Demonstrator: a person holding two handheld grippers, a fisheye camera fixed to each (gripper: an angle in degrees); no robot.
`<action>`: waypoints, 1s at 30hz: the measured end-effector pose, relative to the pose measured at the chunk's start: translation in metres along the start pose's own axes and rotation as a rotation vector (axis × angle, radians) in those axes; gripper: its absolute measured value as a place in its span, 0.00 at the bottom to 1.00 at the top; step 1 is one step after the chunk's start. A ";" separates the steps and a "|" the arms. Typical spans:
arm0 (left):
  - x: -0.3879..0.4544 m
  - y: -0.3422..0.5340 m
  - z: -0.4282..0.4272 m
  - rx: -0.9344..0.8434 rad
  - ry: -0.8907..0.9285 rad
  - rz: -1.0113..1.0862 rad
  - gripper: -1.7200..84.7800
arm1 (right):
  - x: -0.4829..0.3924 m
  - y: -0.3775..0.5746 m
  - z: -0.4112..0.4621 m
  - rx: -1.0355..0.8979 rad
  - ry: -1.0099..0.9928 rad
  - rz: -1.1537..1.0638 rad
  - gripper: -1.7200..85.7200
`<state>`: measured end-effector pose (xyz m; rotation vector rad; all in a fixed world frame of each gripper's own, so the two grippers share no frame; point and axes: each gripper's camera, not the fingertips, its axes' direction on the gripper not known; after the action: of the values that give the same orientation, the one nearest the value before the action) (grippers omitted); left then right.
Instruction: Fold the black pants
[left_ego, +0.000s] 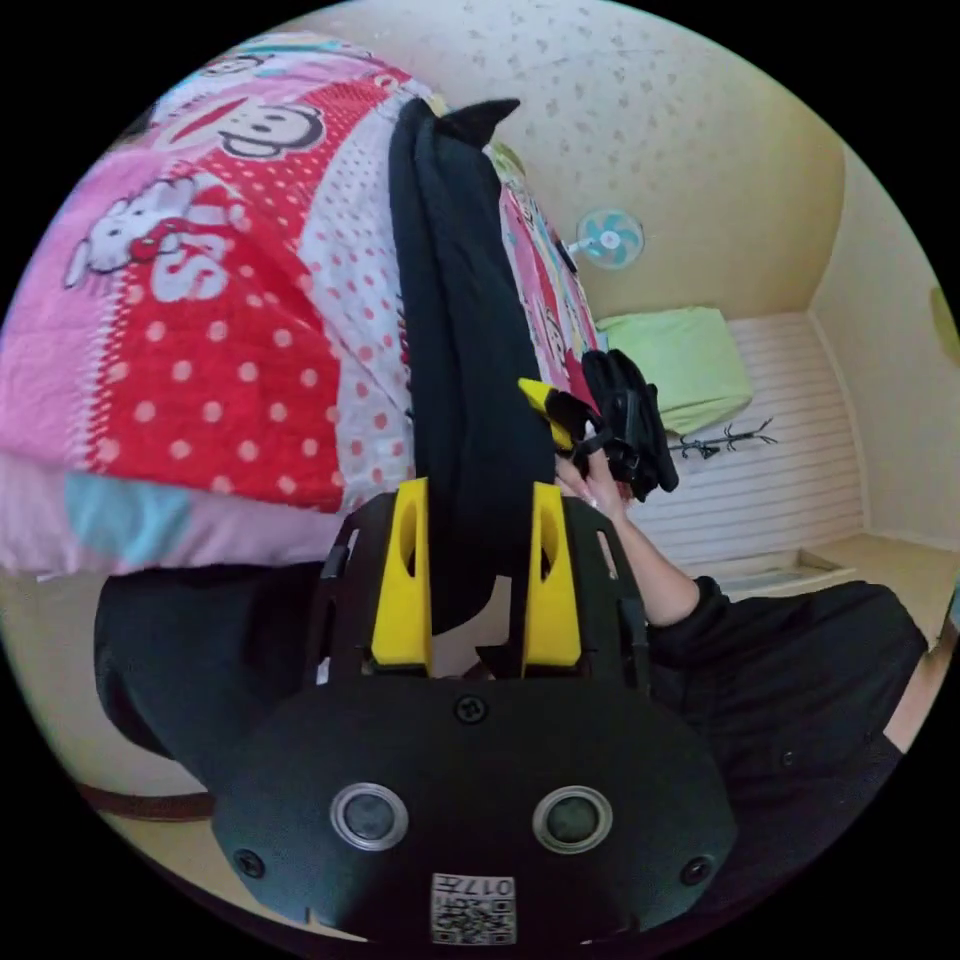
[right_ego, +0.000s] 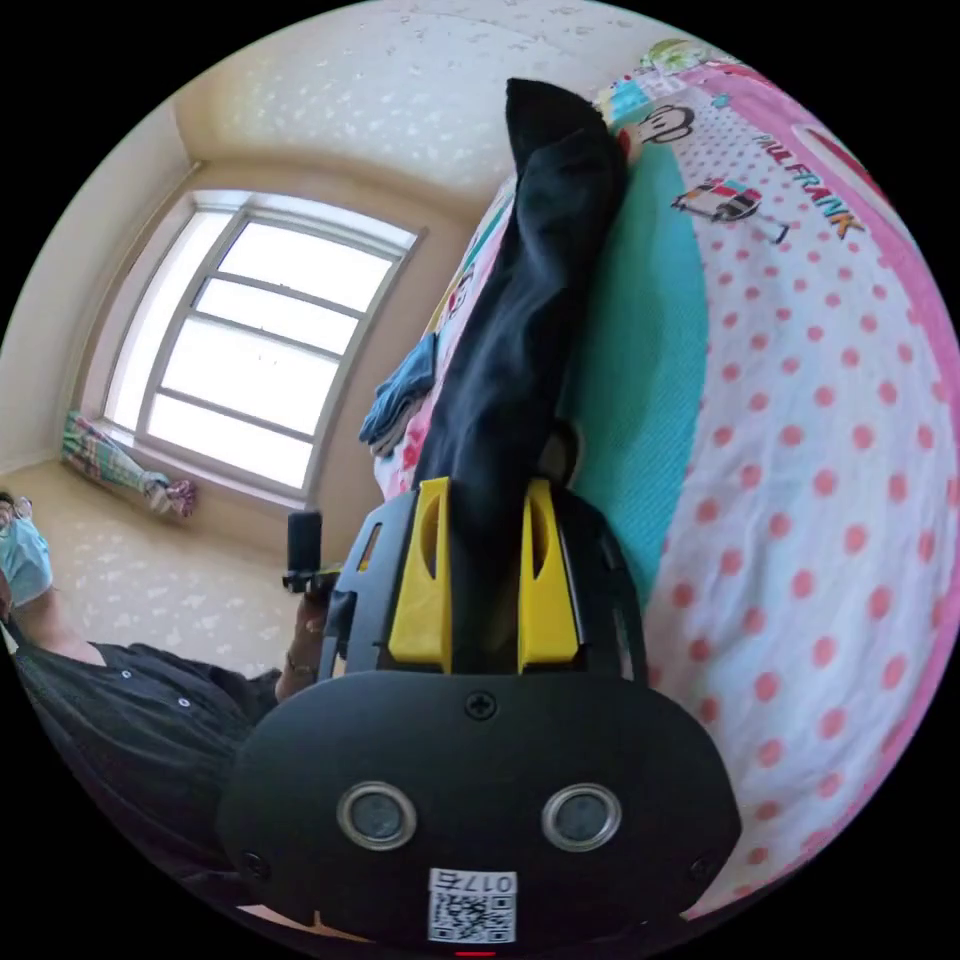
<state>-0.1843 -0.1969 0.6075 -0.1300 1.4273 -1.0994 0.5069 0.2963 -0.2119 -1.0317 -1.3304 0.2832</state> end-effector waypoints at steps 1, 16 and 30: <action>0.001 -0.009 0.018 -0.055 0.013 -0.003 0.15 | -0.003 0.004 0.003 -0.013 0.013 -0.008 0.10; 0.062 0.100 0.089 -0.307 -0.069 0.007 0.11 | 0.000 0.180 -0.035 -0.179 0.154 0.091 0.04; 0.078 0.010 0.114 -0.135 -0.126 0.107 0.13 | -0.027 -0.049 -0.030 -0.171 0.360 -0.164 0.10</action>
<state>-0.1029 -0.3034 0.5709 -0.2131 1.3791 -0.8917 0.5072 0.2368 -0.1897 -1.0507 -1.1151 -0.1384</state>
